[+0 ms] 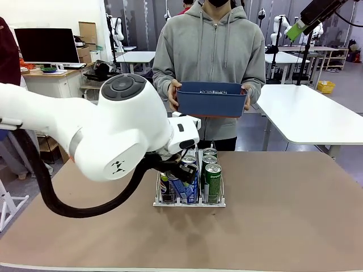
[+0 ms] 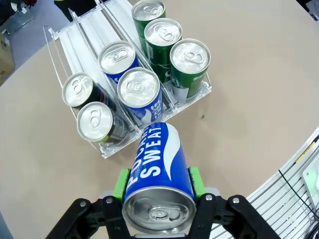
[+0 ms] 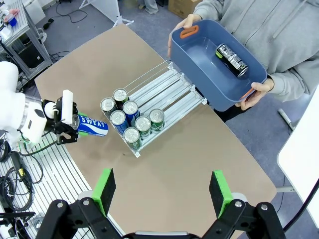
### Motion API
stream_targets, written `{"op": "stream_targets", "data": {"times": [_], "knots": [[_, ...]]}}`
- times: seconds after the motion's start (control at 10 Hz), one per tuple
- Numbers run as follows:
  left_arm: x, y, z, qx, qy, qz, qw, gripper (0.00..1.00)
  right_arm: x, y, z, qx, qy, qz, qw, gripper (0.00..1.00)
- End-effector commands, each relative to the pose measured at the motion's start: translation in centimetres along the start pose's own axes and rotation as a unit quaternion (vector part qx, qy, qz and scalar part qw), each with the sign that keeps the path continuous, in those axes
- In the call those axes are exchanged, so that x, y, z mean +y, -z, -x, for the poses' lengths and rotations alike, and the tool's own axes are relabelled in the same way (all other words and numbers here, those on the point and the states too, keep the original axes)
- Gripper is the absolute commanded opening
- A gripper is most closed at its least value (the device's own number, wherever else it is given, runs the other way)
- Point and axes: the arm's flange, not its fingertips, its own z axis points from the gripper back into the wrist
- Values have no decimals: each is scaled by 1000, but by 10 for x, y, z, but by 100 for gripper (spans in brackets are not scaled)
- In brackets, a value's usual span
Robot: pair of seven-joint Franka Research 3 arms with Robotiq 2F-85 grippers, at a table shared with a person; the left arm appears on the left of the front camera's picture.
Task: Fill the beverage cans into the dispenser.
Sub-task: Place the picked Ionic drink in the line of the Automatic Can Dispenser with the same cans.
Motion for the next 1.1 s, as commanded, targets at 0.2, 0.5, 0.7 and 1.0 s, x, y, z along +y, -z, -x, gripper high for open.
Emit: {"op": "stream_targets", "data": {"times": [0.2,0.5,0.7,1.0], "knots": [[-2,5,-5,1,3,2,1000,58,0,0,1,0,0,-1,1000,100],[-4,12,-9,9,7,7,1000,58,0,0,1,0,0,-1,1000,100],[-6,20,-16,-6,-13,12,1000,58,0,0,1,0,0,-1,1000,100],[-8,34,-26,-5,-18,-22,1000,58,0,0,1,0,0,-1,1000,100]]}}
